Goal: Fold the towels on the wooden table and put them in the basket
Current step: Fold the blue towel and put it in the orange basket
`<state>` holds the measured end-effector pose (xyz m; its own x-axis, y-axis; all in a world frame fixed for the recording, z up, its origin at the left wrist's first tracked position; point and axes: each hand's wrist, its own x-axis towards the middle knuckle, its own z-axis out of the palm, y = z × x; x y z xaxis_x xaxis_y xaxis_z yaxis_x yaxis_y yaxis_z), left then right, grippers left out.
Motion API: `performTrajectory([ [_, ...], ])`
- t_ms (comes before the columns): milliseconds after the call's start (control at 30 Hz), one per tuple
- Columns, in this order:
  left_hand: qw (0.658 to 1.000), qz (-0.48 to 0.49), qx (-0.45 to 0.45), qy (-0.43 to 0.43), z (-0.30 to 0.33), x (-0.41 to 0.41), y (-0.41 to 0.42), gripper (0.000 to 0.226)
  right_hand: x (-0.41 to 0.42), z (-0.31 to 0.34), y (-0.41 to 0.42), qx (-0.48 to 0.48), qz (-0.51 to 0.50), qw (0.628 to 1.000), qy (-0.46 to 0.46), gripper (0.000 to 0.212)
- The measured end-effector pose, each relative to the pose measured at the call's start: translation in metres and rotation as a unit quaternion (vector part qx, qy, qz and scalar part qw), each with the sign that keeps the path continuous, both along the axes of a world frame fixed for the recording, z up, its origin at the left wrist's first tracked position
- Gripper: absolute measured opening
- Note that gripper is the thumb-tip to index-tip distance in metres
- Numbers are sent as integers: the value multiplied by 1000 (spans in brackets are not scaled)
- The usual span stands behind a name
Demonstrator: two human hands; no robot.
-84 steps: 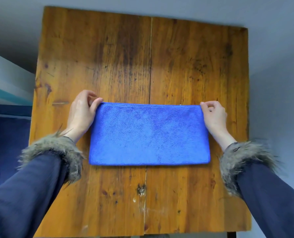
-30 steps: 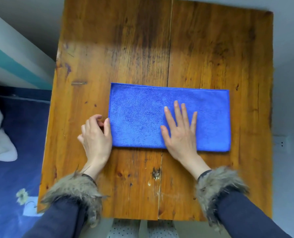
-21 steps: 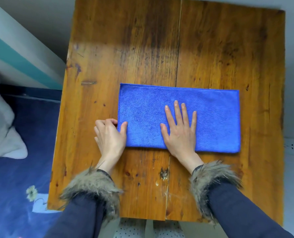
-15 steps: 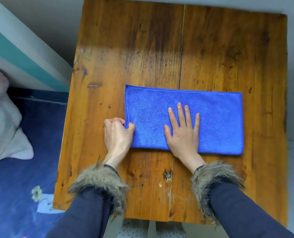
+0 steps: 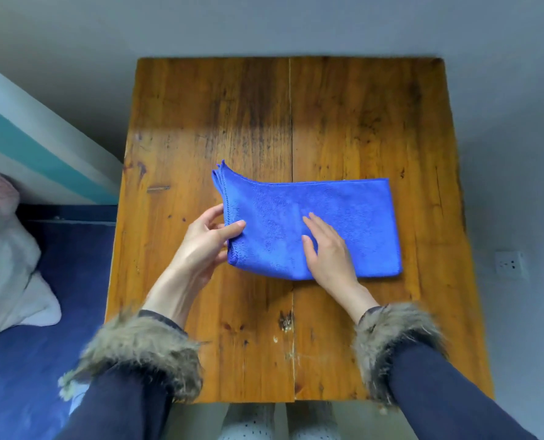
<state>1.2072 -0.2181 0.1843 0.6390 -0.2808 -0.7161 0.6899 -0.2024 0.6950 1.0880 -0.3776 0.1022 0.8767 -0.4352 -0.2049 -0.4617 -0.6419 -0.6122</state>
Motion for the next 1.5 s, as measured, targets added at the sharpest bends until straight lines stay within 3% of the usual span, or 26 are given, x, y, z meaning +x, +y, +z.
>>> performTrajectory([
  [300,959,-177,88,-202,12,-59,-121,48,-82,25,-75,169,-219,961,13,31],
  [433,933,-233,160,-223,-16,-86,-168,51,-98,16,-94,288,-245,926,12,31],
  [633,885,-291,240,-274,-53,-109,-200,56,-108,4,-103,343,-256,904,19,31],
  [767,873,-240,215,-367,-47,-119,-209,50,-113,1,-107,374,-257,891,9,32],
  [833,872,-252,212,-362,-50,-122,-210,50,-115,2,-108,385,-258,886,-4,32],
  [1000,860,-368,207,-287,-69,-128,-204,57,-114,-1,-112,393,-277,876,-12,32],
  [1167,910,-267,114,-296,-60,-127,-195,42,-109,-1,-113,383,-291,877,3,31],
  [1233,892,-236,119,-366,-55,-124,-184,39,-105,-2,-113,359,-287,888,22,37],
  [1333,839,-236,171,-460,-56,-117,-160,36,-96,-2,-110,285,-261,921,58,41],
  [1500,782,-274,258,-497,-63,-118,-129,38,-88,0,-106,160,-211,958,110,28],
])
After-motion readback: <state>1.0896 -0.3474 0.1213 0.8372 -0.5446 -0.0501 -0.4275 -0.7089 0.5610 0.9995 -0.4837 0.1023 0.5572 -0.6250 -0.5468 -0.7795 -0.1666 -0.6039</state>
